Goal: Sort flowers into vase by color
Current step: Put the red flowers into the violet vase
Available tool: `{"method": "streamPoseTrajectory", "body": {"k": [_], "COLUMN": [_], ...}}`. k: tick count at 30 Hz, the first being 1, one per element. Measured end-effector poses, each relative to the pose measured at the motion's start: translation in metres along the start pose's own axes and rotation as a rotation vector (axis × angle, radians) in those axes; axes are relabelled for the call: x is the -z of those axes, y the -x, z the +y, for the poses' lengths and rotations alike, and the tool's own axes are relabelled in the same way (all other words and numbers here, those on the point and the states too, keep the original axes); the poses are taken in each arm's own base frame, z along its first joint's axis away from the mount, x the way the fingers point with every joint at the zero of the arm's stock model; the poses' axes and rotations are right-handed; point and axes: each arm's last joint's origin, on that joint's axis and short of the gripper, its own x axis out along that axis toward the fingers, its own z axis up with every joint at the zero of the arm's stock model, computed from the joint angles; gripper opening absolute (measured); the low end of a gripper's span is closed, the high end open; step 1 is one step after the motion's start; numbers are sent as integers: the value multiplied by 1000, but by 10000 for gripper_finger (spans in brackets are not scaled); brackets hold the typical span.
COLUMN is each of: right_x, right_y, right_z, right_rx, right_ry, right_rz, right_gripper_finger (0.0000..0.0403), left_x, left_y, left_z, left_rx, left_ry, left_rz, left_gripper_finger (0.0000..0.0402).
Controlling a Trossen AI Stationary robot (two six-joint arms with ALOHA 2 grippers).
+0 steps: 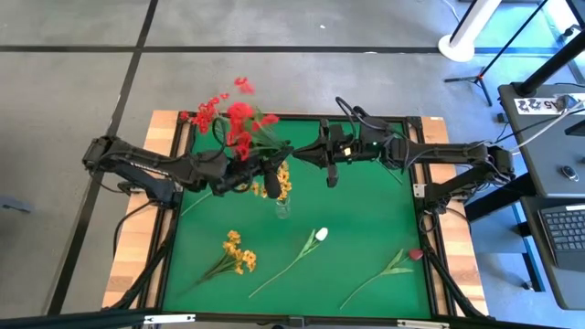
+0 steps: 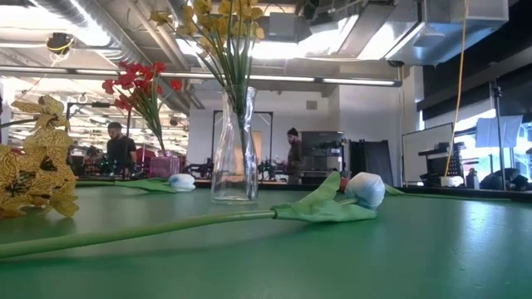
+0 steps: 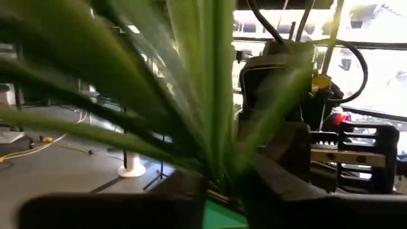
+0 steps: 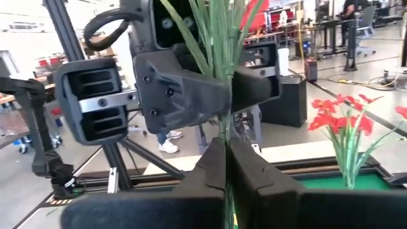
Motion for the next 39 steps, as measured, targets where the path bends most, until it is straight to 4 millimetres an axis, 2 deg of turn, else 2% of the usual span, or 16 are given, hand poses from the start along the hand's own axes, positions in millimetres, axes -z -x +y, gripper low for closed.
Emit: {"method": "streamPoseTrajectory", "body": {"k": [2,3,7,11,15,18,21,24,27,30,35,39], "right_x": [0,1,-3,-11,-26,-35,-39,-38,-27,-7,31,59], "right_y": [0,0,3,10,27,43,58,70,77,83,90,92], "right_z": [0,0,1,5,11,14,17,17,13,2,-17,-28], "right_rx": [2,2,14,5,54,131,220,306,441,521,485,450], "right_ry": [4,6,25,69,125,174,195,210,243,228,144,113], "right_rz": [3,5,-7,-28,-59,-47,-1,71,188,264,275,225], "right_gripper_finger": [11,17,56,122,191,229,248,250,240,225,202,194], "left_x": [0,0,-4,-7,-18,-27,-28,-19,-5,11,32,56], "left_y": [3,4,12,27,49,65,78,81,79,77,79,74], "left_z": [-3,-4,-1,2,6,9,12,15,23,40,78,93], "left_rx": [-9,-12,-90,-237,-348,-440,-538,-569,-586,-593,-700,-769], "left_ry": [1,-1,-59,-147,-204,-238,-288,-337,-371,-347,-244,-227], "left_rz": [2,3,18,60,84,93,114,132,153,199,293,327], "left_gripper_finger": [21,13,5,4,3,2,2,1,1,1,0,0]}}
